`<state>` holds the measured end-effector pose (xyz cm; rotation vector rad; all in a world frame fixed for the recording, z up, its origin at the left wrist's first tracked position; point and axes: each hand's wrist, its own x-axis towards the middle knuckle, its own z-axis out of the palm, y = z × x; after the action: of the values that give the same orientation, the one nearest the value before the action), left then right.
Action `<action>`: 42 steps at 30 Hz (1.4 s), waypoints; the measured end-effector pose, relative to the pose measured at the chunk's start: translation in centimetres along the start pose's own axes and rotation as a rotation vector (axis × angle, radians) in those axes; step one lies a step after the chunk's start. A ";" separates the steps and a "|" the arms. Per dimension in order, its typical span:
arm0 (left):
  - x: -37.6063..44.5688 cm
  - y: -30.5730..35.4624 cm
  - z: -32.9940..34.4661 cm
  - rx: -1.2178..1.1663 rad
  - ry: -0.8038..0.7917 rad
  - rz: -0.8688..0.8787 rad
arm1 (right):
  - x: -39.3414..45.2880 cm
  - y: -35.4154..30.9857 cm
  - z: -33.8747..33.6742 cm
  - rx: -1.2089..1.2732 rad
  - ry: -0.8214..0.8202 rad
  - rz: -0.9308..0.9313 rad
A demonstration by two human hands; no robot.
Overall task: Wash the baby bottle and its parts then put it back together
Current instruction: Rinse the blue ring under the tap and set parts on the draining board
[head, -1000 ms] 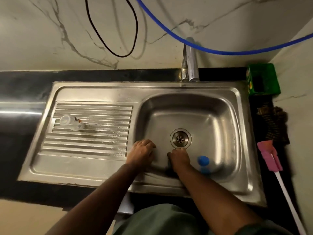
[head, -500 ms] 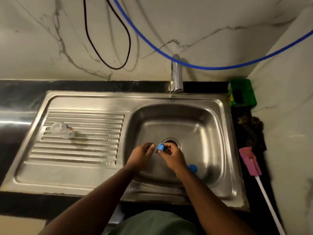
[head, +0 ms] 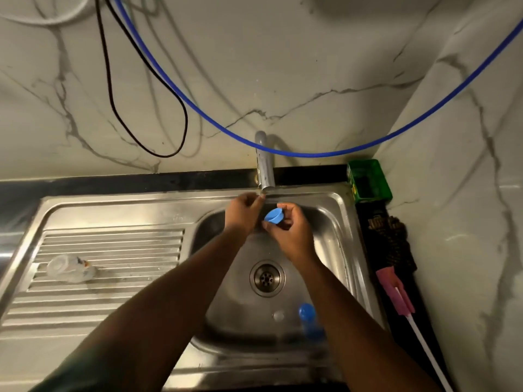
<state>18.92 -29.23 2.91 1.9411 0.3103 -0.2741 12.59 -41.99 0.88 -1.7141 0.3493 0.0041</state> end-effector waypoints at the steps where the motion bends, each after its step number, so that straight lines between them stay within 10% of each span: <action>1: 1.0 1.1 0.4 0.037 0.014 0.013 | 0.4 -0.3 0.1 0.009 0.030 -0.008; 11: 5.9 4.7 1.7 0.094 0.103 -0.102 | 1.6 0.3 0.6 0.004 0.011 -0.046; 20: 3.0 3.9 -0.1 -0.177 -0.124 -0.219 | 1.3 -0.3 0.9 -0.089 0.018 -0.134; 24: -0.4 0.9 0.2 -0.537 -0.431 -0.390 | 1.7 -0.2 0.7 -0.275 0.040 -0.212; 28: -2.6 0.4 1.3 -0.799 -0.330 -0.375 | 1.9 -0.3 0.9 -0.491 0.100 -0.344; 42: -2.9 1.2 0.8 -0.475 -0.284 -0.225 | 2.8 -3.1 0.0 -0.287 -0.041 -0.186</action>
<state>16.56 -30.71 4.61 1.3795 0.3678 -0.5643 15.98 -42.22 3.33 -2.0231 0.1624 -0.0490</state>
